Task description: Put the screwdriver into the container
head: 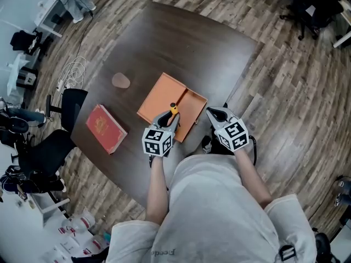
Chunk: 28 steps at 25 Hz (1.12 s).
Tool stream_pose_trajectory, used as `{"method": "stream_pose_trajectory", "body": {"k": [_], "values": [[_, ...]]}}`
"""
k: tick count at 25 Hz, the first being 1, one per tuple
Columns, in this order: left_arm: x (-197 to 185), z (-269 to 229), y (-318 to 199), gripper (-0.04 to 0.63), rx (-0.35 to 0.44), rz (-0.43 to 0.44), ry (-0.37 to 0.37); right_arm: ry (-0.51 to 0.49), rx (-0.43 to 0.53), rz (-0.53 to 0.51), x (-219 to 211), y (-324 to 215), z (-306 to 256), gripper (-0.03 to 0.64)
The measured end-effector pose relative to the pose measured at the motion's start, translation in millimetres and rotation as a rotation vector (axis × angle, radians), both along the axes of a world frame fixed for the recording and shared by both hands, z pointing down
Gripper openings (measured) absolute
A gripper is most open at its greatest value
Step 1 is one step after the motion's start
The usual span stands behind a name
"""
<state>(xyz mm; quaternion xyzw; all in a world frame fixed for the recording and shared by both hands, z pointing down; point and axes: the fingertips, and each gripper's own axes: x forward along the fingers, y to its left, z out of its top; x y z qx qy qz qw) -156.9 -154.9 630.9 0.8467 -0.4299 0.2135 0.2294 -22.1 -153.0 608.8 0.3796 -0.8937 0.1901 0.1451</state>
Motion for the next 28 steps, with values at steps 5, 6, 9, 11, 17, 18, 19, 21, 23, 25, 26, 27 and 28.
{"method": "stream_pose_trajectory", "body": {"k": [5,6,9,11,17,18,19,21,23,25,26,27,28], "values": [[-2,16,-4,0.153,-0.025,0.020,-0.039,0.030,-0.018,-0.038,-4,-1,14,0.002],[-2,21,-5,0.153,-0.032,0.022,-0.045,0.037,-0.027,-0.040,-2,-1,19,0.002],[-1,36,-3,0.153,-0.065,0.036,-0.066,0.043,-0.064,-0.030,5,3,33,0.002],[0,45,1,0.153,-0.085,0.048,-0.082,0.048,-0.080,-0.019,9,4,39,0.002],[4,72,6,0.153,-0.125,0.119,-0.192,0.041,-0.104,0.039,25,-1,49,0.002],[4,76,7,0.153,-0.129,0.136,-0.223,0.040,-0.108,0.047,27,-1,50,0.002],[6,80,7,0.153,-0.131,0.154,-0.253,0.039,-0.111,0.053,29,-2,50,0.002],[10,85,7,0.153,-0.137,0.186,-0.291,0.036,-0.115,0.062,32,-3,50,0.002],[13,90,6,0.153,-0.146,0.200,-0.304,0.034,-0.118,0.065,33,-3,51,0.002],[13,94,5,0.153,-0.156,0.198,-0.305,0.033,-0.120,0.062,32,-3,53,0.002],[13,96,4,0.153,-0.160,0.193,-0.303,0.031,-0.122,0.058,31,-3,54,0.002],[13,98,3,0.153,-0.165,0.186,-0.302,0.027,-0.125,0.055,31,-3,54,0.002],[13,100,3,0.153,-0.170,0.181,-0.301,0.022,-0.130,0.051,30,-3,54,0.002]]}}
